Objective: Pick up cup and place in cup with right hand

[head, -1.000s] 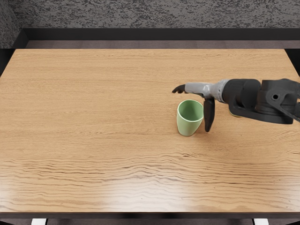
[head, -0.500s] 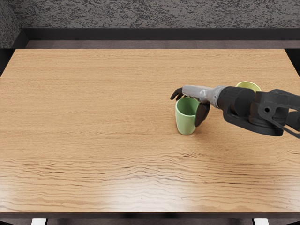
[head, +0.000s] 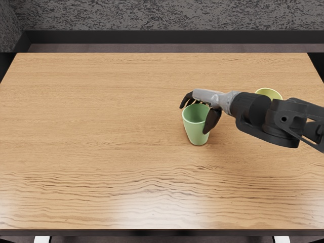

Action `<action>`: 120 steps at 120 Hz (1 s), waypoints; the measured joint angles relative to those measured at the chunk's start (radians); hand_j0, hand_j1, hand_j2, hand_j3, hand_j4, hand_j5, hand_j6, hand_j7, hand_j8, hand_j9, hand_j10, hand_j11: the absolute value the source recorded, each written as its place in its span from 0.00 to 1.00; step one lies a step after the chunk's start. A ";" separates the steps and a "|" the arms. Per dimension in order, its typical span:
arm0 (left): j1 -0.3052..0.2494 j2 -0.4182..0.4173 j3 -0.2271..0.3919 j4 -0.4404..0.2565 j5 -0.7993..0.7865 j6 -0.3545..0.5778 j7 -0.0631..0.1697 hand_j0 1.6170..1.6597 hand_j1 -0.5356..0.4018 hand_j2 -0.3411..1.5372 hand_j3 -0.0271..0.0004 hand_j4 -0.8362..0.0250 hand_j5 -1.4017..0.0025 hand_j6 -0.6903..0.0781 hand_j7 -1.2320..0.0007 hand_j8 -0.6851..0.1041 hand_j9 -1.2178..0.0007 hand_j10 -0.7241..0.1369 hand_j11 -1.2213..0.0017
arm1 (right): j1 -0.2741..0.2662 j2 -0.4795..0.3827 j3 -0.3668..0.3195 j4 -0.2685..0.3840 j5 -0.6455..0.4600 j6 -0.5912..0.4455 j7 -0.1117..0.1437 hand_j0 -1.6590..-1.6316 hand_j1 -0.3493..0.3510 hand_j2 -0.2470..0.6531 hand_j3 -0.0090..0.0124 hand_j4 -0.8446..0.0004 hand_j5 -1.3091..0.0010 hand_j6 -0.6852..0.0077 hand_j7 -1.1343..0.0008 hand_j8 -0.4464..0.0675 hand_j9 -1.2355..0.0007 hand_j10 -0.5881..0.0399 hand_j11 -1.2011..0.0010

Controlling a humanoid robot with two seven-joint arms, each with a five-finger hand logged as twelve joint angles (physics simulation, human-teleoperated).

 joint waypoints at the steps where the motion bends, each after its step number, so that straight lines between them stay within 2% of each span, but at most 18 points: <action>1: 0.000 0.000 0.000 0.000 0.000 0.000 0.000 0.96 0.94 0.18 0.98 0.97 1.00 0.90 1.00 0.87 1.00 0.84 1.00 | 0.000 0.000 0.000 0.000 0.000 -0.001 0.000 0.10 0.68 0.39 0.39 0.56 0.61 0.50 0.56 0.21 0.59 0.34 0.57; 8: 0.000 0.000 0.000 0.000 0.000 0.000 0.000 0.96 0.94 0.18 0.98 0.97 1.00 0.90 1.00 0.87 1.00 0.84 1.00 | -0.003 0.000 0.002 -0.001 0.001 -0.006 0.000 0.13 0.67 0.35 0.42 0.55 0.60 0.52 0.55 0.23 0.57 0.33 0.56; 19: 0.000 0.000 0.000 0.000 0.000 0.000 0.000 0.96 0.94 0.18 0.98 0.97 1.00 0.90 1.00 0.87 1.00 0.84 1.00 | -0.006 -0.002 0.015 -0.002 0.011 -0.015 0.000 0.11 0.64 0.39 0.41 0.53 0.59 0.47 0.54 0.18 0.57 0.30 0.56; 24: 0.000 0.000 0.000 0.000 0.000 0.000 0.000 0.96 0.94 0.18 0.98 0.97 1.00 0.90 1.00 0.87 1.00 0.84 1.00 | -0.008 -0.003 0.025 -0.002 0.018 -0.017 0.000 0.09 0.64 0.43 0.43 0.53 0.59 0.43 0.53 0.15 0.57 0.30 0.55; 34: 0.000 0.000 0.000 0.000 0.000 0.000 0.000 0.96 0.94 0.18 0.98 0.97 1.00 0.90 1.00 0.87 1.00 0.84 1.00 | -0.009 -0.006 0.045 -0.002 0.037 -0.018 0.000 0.06 0.63 0.44 0.46 0.52 0.58 0.43 0.53 0.14 0.56 0.29 0.55; 44: 0.000 0.000 0.000 0.000 0.000 0.000 0.000 0.96 0.94 0.18 0.98 0.97 1.00 0.90 1.00 0.87 1.00 0.84 1.00 | -0.008 -0.018 0.070 0.002 0.049 -0.018 0.001 0.05 0.63 0.43 0.40 0.52 0.58 0.45 0.53 0.14 0.56 0.29 0.55; 56: 0.000 0.000 0.000 0.000 0.000 0.000 0.000 0.96 0.94 0.18 0.99 0.97 1.00 0.90 1.00 0.87 1.00 0.84 1.00 | -0.002 -0.061 0.089 0.030 0.054 -0.017 0.001 0.05 0.63 0.41 0.41 0.52 0.58 0.48 0.52 0.15 0.56 0.28 0.55; 81: 0.000 0.000 0.000 0.000 0.000 0.000 0.000 0.96 0.94 0.18 0.99 0.97 1.00 0.90 1.00 0.87 1.00 0.84 1.00 | 0.019 -0.141 0.126 0.091 0.058 -0.011 0.000 0.04 0.63 0.41 0.45 0.51 0.58 0.46 0.52 0.16 0.56 0.28 0.55; 84: 0.000 0.000 0.000 0.000 0.000 0.000 0.000 0.96 0.94 0.18 0.99 0.97 1.00 0.90 1.00 0.87 1.00 0.84 1.00 | 0.020 -0.148 0.135 0.095 0.064 -0.004 0.000 0.03 0.62 0.41 0.45 0.51 0.58 0.46 0.52 0.16 0.56 0.28 0.54; 85: 0.000 0.000 0.000 0.000 0.000 0.000 0.000 0.96 0.94 0.18 0.99 0.97 1.00 0.90 1.00 0.87 1.00 0.84 1.00 | 0.020 -0.151 0.139 0.097 0.067 0.000 0.000 0.03 0.63 0.44 0.45 0.51 0.58 0.45 0.52 0.16 0.56 0.28 0.54; 89: 0.000 0.000 0.000 0.000 0.000 0.000 0.000 0.96 0.94 0.18 0.99 0.97 1.00 0.90 1.00 0.87 1.00 0.84 1.00 | 0.022 -0.166 0.160 0.101 0.087 0.021 0.000 0.04 0.63 0.41 0.46 0.52 0.57 0.48 0.52 0.20 0.55 0.29 0.54; 95: 0.000 0.000 0.000 0.000 0.000 0.000 0.000 0.96 0.94 0.18 0.99 0.97 1.00 0.90 1.00 0.87 1.00 0.84 1.00 | 0.023 -0.190 0.187 0.106 0.110 0.049 0.000 0.04 0.63 0.40 0.41 0.52 0.57 0.47 0.52 0.18 0.55 0.28 0.54; 99: 0.000 0.000 0.000 0.000 0.000 0.000 0.000 0.96 0.94 0.18 0.99 0.97 1.00 0.90 1.00 0.87 1.00 0.84 1.00 | 0.023 -0.202 0.202 0.109 0.122 0.061 0.000 0.04 0.63 0.40 0.43 0.52 0.57 0.48 0.52 0.18 0.55 0.28 0.54; 120: 0.000 0.000 0.000 0.000 0.000 0.000 0.000 0.96 0.94 0.18 0.99 0.97 1.00 0.90 1.00 0.87 1.00 0.84 1.00 | 0.024 -0.253 0.268 0.118 0.163 0.126 0.001 0.05 0.64 0.40 0.40 0.51 0.57 0.47 0.51 0.18 0.55 0.27 0.54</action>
